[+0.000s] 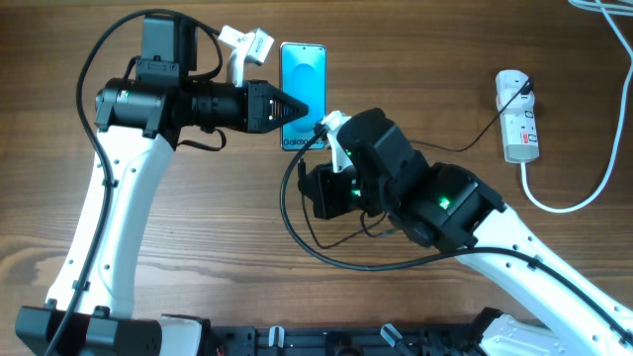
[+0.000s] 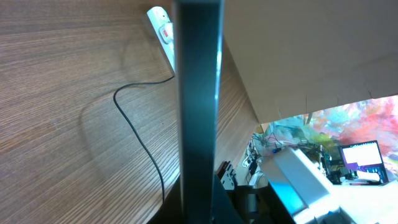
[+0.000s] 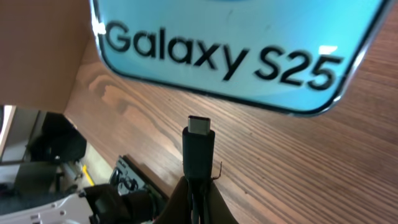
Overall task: Plug charger to phone and switch on socket
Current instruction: 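Push the USB-C plug into the phone's bottom port with the right gripper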
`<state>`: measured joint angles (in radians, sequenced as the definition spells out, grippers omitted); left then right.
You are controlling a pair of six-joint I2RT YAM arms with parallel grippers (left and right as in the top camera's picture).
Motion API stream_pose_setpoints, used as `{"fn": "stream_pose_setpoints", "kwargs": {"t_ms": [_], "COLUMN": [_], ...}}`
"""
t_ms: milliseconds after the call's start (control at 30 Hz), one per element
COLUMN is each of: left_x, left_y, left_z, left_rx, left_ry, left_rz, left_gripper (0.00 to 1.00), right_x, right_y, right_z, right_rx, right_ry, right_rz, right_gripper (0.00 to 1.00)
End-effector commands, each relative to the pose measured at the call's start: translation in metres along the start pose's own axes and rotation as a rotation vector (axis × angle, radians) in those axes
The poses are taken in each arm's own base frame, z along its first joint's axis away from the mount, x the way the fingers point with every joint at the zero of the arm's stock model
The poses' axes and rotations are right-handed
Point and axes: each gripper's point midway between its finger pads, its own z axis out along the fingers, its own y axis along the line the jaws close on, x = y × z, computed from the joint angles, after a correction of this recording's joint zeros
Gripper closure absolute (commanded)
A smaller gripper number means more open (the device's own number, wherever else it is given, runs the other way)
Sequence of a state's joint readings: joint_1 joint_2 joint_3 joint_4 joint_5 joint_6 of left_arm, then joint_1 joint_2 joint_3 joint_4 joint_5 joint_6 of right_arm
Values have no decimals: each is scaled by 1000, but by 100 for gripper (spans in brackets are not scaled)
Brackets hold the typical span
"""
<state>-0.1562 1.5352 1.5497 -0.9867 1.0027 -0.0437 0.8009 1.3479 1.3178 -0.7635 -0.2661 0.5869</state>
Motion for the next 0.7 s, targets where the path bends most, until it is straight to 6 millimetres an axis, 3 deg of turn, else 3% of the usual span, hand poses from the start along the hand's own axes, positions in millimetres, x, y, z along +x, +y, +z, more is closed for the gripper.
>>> {"fn": "stream_pose_setpoints", "kwargs": {"t_ms": [0, 667], "left_x": [-1, 1], "left_y": [-6, -5], "left_z": [-1, -1], "left_rx": [18, 17], "left_ry": [-4, 4], "left_rz": [9, -4], "left_gripper": [96, 96], "right_x": [-13, -21], "right_y": [6, 1], "right_z": [-8, -9], "right_rx": [-4, 34], "right_ry": [-59, -104], "right_rz": [3, 8], "right_gripper": [96, 96]}}
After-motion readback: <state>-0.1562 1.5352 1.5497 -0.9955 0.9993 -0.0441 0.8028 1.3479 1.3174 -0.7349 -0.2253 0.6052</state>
